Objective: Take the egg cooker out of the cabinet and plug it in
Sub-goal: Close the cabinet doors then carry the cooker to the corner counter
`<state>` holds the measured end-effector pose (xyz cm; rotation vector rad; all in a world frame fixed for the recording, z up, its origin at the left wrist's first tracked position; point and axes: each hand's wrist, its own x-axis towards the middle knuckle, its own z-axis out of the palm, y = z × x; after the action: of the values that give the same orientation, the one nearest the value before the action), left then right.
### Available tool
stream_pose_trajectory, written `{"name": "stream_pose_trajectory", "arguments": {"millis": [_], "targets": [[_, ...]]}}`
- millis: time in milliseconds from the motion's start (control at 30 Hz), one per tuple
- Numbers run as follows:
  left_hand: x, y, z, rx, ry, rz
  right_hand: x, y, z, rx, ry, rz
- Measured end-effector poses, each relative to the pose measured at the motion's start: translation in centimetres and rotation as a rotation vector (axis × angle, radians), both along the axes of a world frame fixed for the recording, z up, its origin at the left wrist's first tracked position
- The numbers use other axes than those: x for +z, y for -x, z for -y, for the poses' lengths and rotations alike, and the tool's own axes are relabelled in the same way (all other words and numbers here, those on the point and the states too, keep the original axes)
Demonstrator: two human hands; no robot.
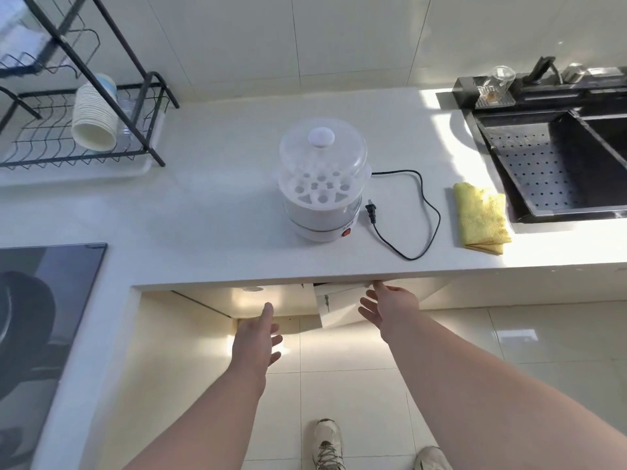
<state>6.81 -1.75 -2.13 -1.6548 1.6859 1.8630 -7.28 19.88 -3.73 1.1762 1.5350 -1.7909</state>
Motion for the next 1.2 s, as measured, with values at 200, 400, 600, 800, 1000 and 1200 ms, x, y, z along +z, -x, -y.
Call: {"name": "stream_pose_trajectory", "arguments": {"millis": [200, 400, 600, 800, 1000, 1200], "targets": [[1.3, 0.8, -0.3, -0.038, 0.011, -0.018, 0.4, -1.6, -1.1, 0.154, -0.043, -0.015], [3.8, 2.9, -0.5, -0.091, 0.004, -0.129, 4.2, -1.7, -1.7, 0.213, -0.084, -0.147], [6.8, 3.9, 0.5, -0.066, 0.011, -0.188, 9.5, -2.5, -2.2, 0.18, 0.01, -0.249], [12.1, 5.6, 2.3, -0.103, 0.053, -0.281, 13.4, -3.5, -2.7, 0.105, 0.019, -0.295], [14.3, 7.6, 3.1, -0.098, 0.084, -0.318, 15.1, -0.6, -2.7, 0.161, -0.077, -0.369], [12.6, 10.1, 2.6, -0.023, 0.057, -0.278, 13.6, 5.7, -3.5, 0.647, -0.61, -0.478]]}}
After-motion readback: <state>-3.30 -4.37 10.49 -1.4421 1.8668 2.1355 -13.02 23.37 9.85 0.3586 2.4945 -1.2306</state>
